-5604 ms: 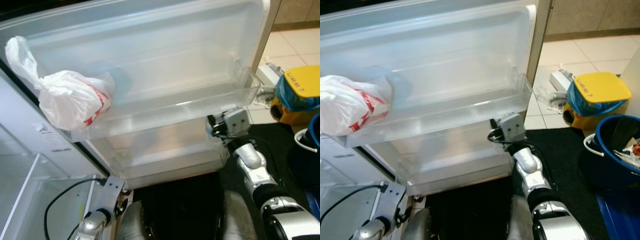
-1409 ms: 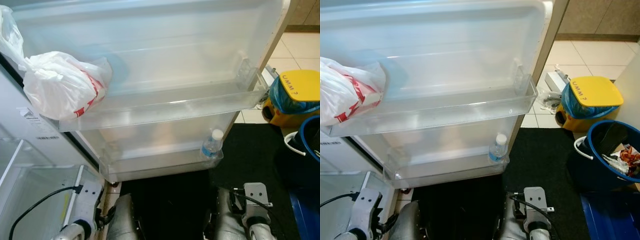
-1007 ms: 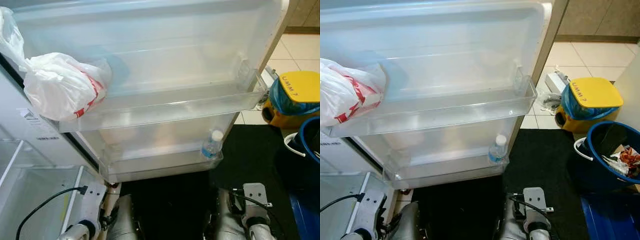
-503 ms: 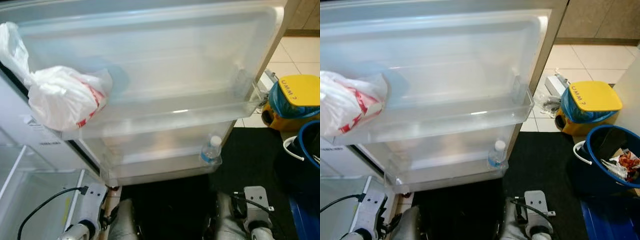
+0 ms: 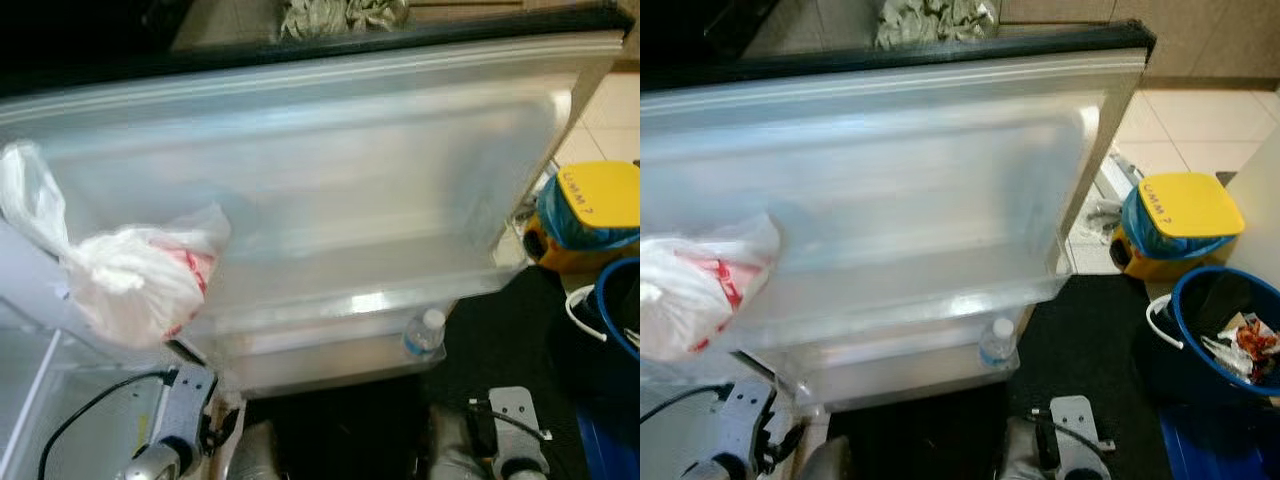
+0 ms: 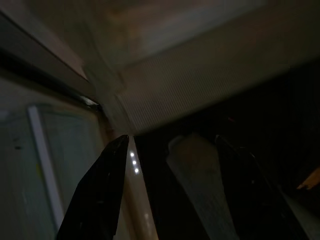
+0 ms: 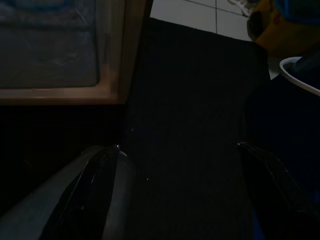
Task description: Restocking fridge
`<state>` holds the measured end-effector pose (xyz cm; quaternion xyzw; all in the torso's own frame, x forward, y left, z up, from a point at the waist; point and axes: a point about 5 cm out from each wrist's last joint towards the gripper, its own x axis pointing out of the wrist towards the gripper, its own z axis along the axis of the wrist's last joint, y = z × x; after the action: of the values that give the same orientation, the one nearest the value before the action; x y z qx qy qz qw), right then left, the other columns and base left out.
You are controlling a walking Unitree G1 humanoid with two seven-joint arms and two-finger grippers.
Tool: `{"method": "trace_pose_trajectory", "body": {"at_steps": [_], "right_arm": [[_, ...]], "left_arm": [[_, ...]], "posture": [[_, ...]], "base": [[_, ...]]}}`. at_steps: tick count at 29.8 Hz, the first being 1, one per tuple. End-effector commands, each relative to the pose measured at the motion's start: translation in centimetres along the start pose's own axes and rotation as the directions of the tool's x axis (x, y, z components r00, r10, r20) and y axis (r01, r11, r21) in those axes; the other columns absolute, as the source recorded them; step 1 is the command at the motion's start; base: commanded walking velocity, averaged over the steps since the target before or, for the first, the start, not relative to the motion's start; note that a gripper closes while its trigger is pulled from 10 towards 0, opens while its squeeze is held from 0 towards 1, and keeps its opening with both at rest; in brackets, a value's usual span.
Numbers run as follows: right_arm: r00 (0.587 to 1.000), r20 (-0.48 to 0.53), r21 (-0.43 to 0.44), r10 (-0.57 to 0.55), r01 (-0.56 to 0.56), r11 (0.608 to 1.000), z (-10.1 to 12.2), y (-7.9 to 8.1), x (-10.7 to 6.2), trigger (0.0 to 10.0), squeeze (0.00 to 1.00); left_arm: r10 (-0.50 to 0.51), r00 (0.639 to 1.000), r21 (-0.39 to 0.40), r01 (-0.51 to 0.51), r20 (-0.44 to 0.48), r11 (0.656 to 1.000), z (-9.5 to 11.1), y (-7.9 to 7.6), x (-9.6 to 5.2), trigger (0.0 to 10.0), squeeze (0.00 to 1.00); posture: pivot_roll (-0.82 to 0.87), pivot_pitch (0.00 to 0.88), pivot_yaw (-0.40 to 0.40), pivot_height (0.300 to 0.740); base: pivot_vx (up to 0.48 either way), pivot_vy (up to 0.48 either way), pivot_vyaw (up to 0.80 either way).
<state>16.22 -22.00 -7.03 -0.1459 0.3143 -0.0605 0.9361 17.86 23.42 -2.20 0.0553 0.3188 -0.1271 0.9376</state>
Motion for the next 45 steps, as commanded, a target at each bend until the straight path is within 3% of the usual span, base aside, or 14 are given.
{"method": "trace_pose_trajectory", "body": {"at_steps": [1, 7, 45], "right_arm": [[0.999, -0.042, -0.015, 0.021, -0.021, 1.0, -1.1, 0.37, -0.56, 10.0, 0.0], [0.999, -0.039, -0.015, 0.023, -0.024, 1.0, -1.1, 0.43, -0.57, 10.0, 0.0], [0.999, -0.042, -0.028, 0.025, -0.026, 0.999, -1.14, 0.7, -0.61, 10.0, 0.0]], "left_arm": [[-0.005, 1.0, -0.006, 0.004, -0.025, 1.0, -0.89, -0.25, -0.18, 10.0, 0.0], [-0.006, 1.0, -0.006, 0.006, -0.024, 1.0, -0.91, -0.26, -0.12, 10.0, 0.0], [-0.013, 1.0, 0.001, 0.013, -0.021, 1.0, -0.78, -0.14, 0.27, 10.0, 0.0]], "posture": [[0.02, 0.158, 0.0, 0.662], [0.02, 0.159, 0.0, 0.686], [0.01, 0.157, 0.006, 0.686]], "base": [[0.0, 0.0, 0.0], [0.0, 0.0, 0.0], [0.0, 0.0, 0.0]]}}
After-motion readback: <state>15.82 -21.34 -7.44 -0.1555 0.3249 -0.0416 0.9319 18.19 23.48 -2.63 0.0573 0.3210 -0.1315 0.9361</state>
